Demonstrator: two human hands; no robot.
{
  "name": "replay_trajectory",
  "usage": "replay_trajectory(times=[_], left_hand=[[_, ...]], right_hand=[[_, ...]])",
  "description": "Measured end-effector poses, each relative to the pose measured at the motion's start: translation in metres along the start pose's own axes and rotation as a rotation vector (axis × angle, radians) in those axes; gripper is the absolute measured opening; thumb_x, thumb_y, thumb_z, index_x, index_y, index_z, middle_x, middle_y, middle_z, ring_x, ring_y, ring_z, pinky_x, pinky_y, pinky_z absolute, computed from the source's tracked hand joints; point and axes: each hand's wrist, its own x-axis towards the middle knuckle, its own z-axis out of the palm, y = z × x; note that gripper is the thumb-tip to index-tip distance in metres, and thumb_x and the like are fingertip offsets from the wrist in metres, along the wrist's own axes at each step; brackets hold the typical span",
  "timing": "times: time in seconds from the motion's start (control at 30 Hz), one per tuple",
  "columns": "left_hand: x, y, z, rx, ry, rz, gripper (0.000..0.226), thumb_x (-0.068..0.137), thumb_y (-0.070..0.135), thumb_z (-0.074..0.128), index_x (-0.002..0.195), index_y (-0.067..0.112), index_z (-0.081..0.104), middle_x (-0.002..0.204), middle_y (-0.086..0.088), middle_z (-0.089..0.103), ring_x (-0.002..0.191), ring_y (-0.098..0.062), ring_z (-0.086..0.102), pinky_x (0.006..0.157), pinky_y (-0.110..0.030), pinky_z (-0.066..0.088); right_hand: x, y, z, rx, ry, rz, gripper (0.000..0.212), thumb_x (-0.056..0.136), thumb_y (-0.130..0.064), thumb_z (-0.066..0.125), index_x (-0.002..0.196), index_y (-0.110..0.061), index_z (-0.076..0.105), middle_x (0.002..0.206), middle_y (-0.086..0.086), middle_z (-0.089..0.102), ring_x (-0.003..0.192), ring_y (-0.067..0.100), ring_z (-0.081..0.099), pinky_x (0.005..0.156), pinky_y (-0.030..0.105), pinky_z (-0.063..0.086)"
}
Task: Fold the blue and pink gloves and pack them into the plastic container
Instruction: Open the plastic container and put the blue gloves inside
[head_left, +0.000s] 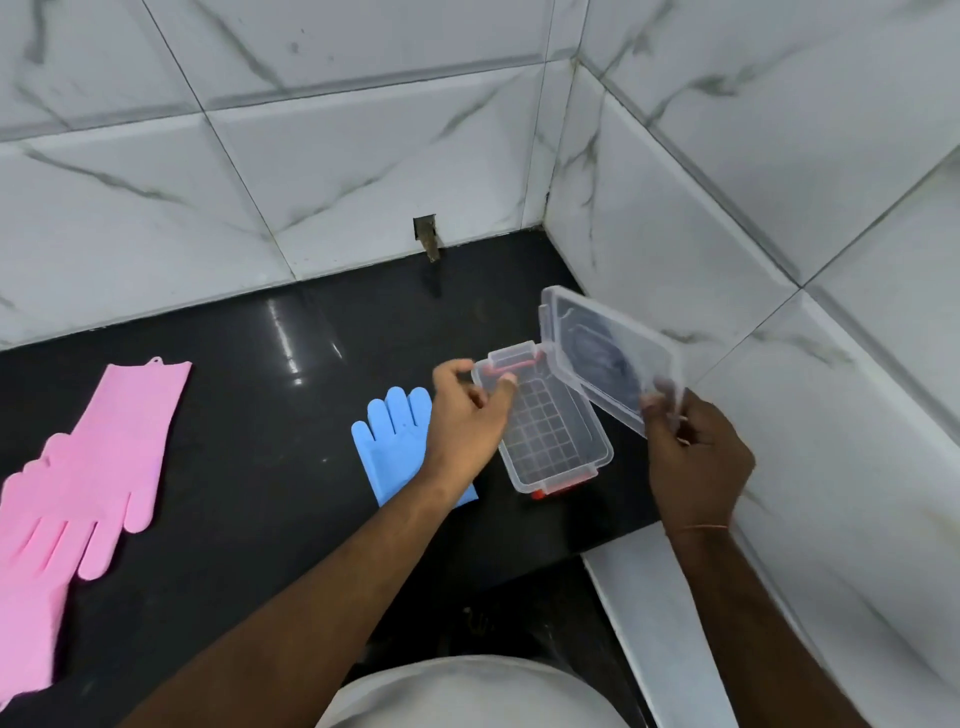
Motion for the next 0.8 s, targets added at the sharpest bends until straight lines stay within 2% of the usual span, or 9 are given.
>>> replay_trajectory(times=[0.07, 0.13, 0.2, 0.23, 0.33, 0.43, 0.57, 0.7, 0.8], left_hand=[[0.006, -0.029, -0.002, 0.186, -0.003, -0.07, 0.077, 0.097, 0.053, 0.076, 0.155, 0.022, 0.034, 0.1, -0.006, 0.075, 0.088, -0.015, 0.075, 0.086, -0.037, 0.062], [0.008, -0.055, -0.002, 0.39, -0.057, -0.139, 0.091, 0.091, 0.06, 0.076, 0.16, 0.025, 0.028, 0.12, -0.017, 0.076, 0.105, -0.025, 0.077, 0.101, -0.047, 0.062], [0.008, -0.073, 0.0, 0.473, -0.126, -0.18, 0.098, 0.093, 0.057, 0.074, 0.167, 0.027, 0.019, 0.13, -0.018, 0.074, 0.114, -0.03, 0.076, 0.104, -0.05, 0.061], [0.007, -0.078, 0.003, 0.471, -0.155, -0.195, 0.098, 0.095, 0.053, 0.073, 0.17, 0.029, 0.014, 0.126, -0.016, 0.076, 0.11, -0.03, 0.077, 0.101, -0.049, 0.064], [0.004, -0.079, 0.008, 0.401, -0.199, -0.234, 0.09, 0.103, 0.054, 0.063, 0.173, 0.031, 0.011, 0.092, -0.003, 0.079, 0.079, -0.019, 0.078, 0.073, -0.036, 0.068], [0.007, -0.073, 0.013, 0.324, -0.198, -0.206, 0.072, 0.108, 0.053, 0.049, 0.172, 0.036, 0.019, 0.092, 0.002, 0.077, 0.069, -0.012, 0.07, 0.062, -0.031, 0.065], [0.013, -0.056, 0.016, 0.357, -0.224, -0.069, 0.053, 0.11, 0.045, 0.045, 0.162, 0.044, 0.034, 0.102, 0.005, 0.073, 0.084, -0.02, 0.075, 0.07, -0.038, 0.068], [0.02, -0.043, 0.017, 0.364, -0.16, 0.021, 0.025, 0.111, 0.041, 0.046, 0.126, 0.03, 0.062, 0.101, 0.006, 0.072, 0.092, -0.014, 0.071, 0.084, -0.043, 0.068], [0.021, -0.042, 0.013, 0.412, -0.125, -0.019, 0.038, 0.108, 0.051, 0.048, 0.098, 0.02, 0.067, 0.088, -0.005, 0.075, 0.083, -0.024, 0.073, 0.081, -0.048, 0.066]], right_hand=[[-0.001, 0.017, 0.004, 0.266, 0.048, 0.313, 0.007, 0.095, -0.044, 0.076, 0.102, -0.043, 0.078, 0.085, -0.022, 0.078, 0.086, 0.005, 0.076, 0.077, 0.009, 0.057], [-0.003, 0.031, 0.008, 0.555, 0.086, 0.61, 0.014, 0.093, -0.024, 0.082, 0.104, -0.032, 0.081, 0.097, -0.007, 0.082, 0.093, 0.018, 0.079, 0.078, 0.035, 0.066], [-0.007, 0.041, 0.008, 0.705, 0.077, 0.77, 0.016, 0.092, -0.017, 0.082, 0.107, -0.024, 0.08, 0.104, 0.004, 0.081, 0.098, 0.029, 0.078, 0.072, 0.038, 0.066], [-0.01, 0.044, 0.009, 0.755, 0.064, 0.798, 0.016, 0.093, -0.015, 0.081, 0.107, -0.023, 0.079, 0.105, 0.005, 0.08, 0.098, 0.029, 0.078, 0.07, 0.036, 0.065], [-0.013, 0.049, 0.013, 0.881, 0.005, 0.86, 0.016, 0.096, -0.013, 0.076, 0.111, -0.02, 0.076, 0.107, 0.006, 0.079, 0.093, 0.025, 0.079, 0.071, 0.038, 0.066], [-0.012, 0.051, 0.019, 0.929, -0.085, 0.916, 0.017, 0.1, -0.009, 0.069, 0.116, -0.015, 0.071, 0.103, 0.006, 0.077, 0.086, 0.021, 0.08, 0.072, 0.038, 0.067], [-0.012, 0.053, 0.021, 0.941, -0.179, 0.974, 0.017, 0.1, -0.007, 0.067, 0.116, -0.014, 0.069, 0.098, 0.006, 0.079, 0.083, 0.022, 0.081, 0.073, 0.039, 0.068], [-0.011, 0.056, 0.02, 0.95, -0.213, 1.0, 0.014, 0.1, -0.009, 0.068, 0.113, -0.016, 0.071, 0.095, 0.005, 0.081, 0.086, 0.022, 0.081, 0.07, 0.038, 0.067], [-0.01, 0.058, 0.018, 0.971, -0.245, 1.034, 0.013, 0.1, -0.01, 0.068, 0.111, -0.016, 0.072, 0.094, 0.006, 0.081, 0.086, 0.022, 0.082, 0.068, 0.037, 0.067]])
